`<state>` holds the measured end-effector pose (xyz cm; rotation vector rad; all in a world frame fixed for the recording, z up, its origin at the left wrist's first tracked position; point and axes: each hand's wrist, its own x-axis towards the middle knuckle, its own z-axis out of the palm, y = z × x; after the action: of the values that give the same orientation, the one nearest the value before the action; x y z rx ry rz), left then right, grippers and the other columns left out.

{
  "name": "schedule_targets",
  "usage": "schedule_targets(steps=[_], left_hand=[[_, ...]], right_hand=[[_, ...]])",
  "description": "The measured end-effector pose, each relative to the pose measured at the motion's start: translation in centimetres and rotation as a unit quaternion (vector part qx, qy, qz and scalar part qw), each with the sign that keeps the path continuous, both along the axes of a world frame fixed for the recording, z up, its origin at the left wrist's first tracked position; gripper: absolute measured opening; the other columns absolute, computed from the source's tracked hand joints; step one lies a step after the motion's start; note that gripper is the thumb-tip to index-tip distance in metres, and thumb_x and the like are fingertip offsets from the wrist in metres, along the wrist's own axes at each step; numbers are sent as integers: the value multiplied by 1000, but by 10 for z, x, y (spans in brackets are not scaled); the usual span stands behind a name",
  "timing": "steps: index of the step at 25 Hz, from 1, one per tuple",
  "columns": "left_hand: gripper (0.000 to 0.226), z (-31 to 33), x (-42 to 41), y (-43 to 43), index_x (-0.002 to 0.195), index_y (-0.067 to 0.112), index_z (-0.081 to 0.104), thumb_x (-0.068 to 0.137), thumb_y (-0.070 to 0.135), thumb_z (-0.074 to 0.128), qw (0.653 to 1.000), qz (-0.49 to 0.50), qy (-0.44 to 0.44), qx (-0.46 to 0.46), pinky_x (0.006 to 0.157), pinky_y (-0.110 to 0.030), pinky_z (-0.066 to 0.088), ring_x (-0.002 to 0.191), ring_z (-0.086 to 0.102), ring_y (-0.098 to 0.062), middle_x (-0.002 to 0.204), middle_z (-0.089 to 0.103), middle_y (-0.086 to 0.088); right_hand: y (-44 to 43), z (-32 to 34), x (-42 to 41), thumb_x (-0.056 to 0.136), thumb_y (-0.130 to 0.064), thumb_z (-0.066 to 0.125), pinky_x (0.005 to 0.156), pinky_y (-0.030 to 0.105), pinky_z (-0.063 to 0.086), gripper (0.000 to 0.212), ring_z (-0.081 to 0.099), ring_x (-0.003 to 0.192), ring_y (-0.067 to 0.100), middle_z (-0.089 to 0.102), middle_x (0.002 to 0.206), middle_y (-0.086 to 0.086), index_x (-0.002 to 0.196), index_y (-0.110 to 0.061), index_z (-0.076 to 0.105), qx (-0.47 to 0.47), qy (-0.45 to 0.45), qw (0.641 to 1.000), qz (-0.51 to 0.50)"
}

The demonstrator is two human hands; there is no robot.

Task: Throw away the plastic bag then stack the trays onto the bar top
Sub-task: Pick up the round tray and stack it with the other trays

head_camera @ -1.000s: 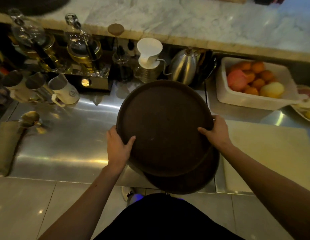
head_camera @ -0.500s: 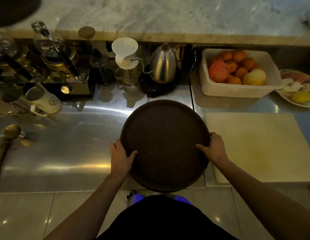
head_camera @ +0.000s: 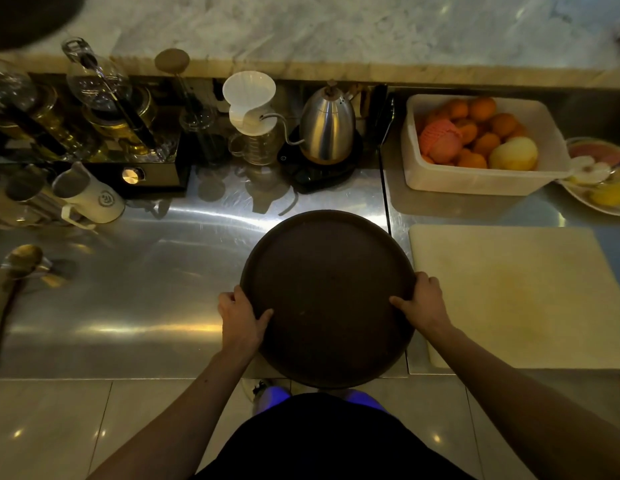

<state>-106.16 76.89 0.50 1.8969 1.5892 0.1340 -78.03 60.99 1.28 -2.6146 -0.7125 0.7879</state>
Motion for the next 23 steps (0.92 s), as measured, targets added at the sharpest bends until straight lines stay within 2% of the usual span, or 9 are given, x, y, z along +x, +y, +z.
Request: schedule_targets(steps=[6, 10, 15, 19, 23], left_hand=[[64, -6, 1, 1, 129, 4, 41, 80, 27, 75, 1000, -1, 18, 8, 96, -39, 44, 120, 41, -35, 132, 33, -21], [63, -7, 1, 5, 128, 5, 43, 80, 34, 74, 997, -13, 75, 27, 94, -38, 44, 120, 39, -35, 132, 36, -22], [66, -9, -3, 10, 134, 4, 37, 84, 31, 70, 999, 3, 30, -23, 94, -43, 45, 122, 41, -39, 133, 37, -23], [59, -14, -2, 19, 134, 3, 37, 91, 36, 60, 997, 15, 11, -72, 88, -40, 48, 116, 52, -38, 133, 42, -23], [53, -19, -2, 26, 129, 3, 41, 94, 41, 52, 996, 19, -2, -91, 81, -37, 49, 109, 55, -35, 127, 48, -22]], right_hand=[[1, -2, 1, 78, -24, 78, 100, 47, 45, 65, 50, 112, 41, 36, 129, 23, 127, 1, 43, -4, 13, 1000, -1], [2, -3, -3, 79, -27, 76, 99, 47, 45, 63, 47, 115, 39, 39, 128, 23, 127, -1, 44, -11, -3, 1000, 15], [1, -4, -2, 80, -31, 75, 97, 49, 46, 69, 49, 115, 39, 44, 128, 22, 133, -7, 39, -2, 32, 999, 4], [-1, -6, -2, 88, -34, 65, 95, 48, 50, 58, 57, 115, 38, 57, 129, 19, 133, -5, 40, 30, 107, 993, -46], [-2, -8, -4, 90, -40, 61, 95, 51, 50, 55, 58, 114, 37, 58, 128, 19, 130, -6, 44, 32, 127, 988, -79]])
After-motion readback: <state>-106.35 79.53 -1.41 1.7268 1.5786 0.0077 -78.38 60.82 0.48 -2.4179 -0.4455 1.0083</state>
